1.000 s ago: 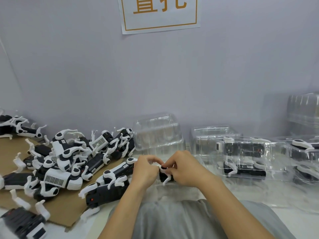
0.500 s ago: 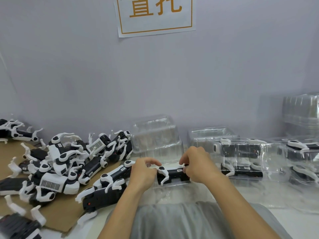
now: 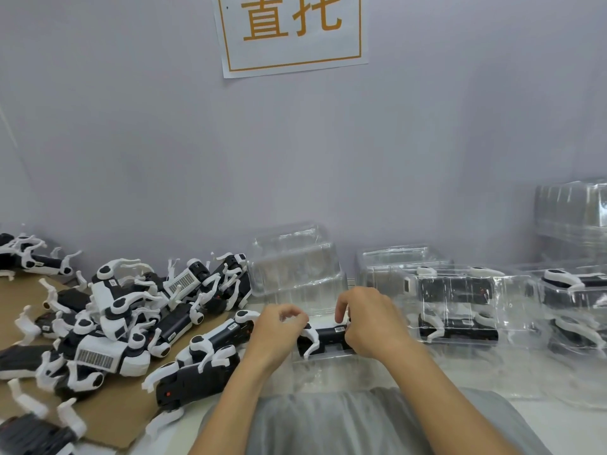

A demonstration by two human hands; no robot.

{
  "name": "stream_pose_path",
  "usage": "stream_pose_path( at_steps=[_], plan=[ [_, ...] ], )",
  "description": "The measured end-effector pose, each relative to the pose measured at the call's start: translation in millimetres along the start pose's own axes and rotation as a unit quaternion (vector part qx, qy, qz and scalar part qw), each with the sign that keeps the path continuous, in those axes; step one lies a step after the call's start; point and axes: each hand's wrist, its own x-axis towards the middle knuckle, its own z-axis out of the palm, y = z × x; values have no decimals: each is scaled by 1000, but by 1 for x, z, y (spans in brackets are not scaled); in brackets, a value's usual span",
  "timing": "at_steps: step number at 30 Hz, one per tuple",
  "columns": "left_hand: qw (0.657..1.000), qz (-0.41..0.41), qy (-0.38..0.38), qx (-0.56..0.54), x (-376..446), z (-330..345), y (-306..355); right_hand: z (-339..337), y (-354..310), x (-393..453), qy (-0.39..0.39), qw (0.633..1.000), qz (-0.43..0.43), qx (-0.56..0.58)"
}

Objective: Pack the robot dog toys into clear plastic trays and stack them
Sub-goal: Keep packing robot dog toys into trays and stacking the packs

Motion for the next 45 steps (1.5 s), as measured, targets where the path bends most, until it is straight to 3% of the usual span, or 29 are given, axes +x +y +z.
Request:
stream_pose_path(
  at_steps=[8, 15, 18, 20, 22, 25, 32, 37, 45],
  plan=[
    [996, -16, -14, 84, 5, -1, -1, -2, 0, 0, -18, 1000, -12, 8],
    [968, 105, -31, 224, 2, -5, 7, -6, 1, 0, -37, 999, -16, 23],
    [963, 74, -132, 222, 1, -15, 13, -8, 2, 1, -38, 998, -12, 38],
    [944, 39, -221, 242, -1, -22, 15, -8, 3, 1, -42, 998, -9, 46],
    [922, 27, -261, 283, -4, -25, 16, -9, 2, 1, -45, 998, -9, 49],
    [918, 34, -246, 310, -7, -22, 15, -8, 2, 2, -41, 998, -14, 50],
    [945, 63, -193, 257, -7, -31, 21, -14, -2, 5, -3, 994, -33, 102],
    [958, 77, -159, 224, -3, -43, 31, -33, -12, 8, 110, 977, -81, 163],
    [992, 92, -56, 59, -6, -50, 46, -62, -28, 2, 247, 927, -144, 244]
  ],
)
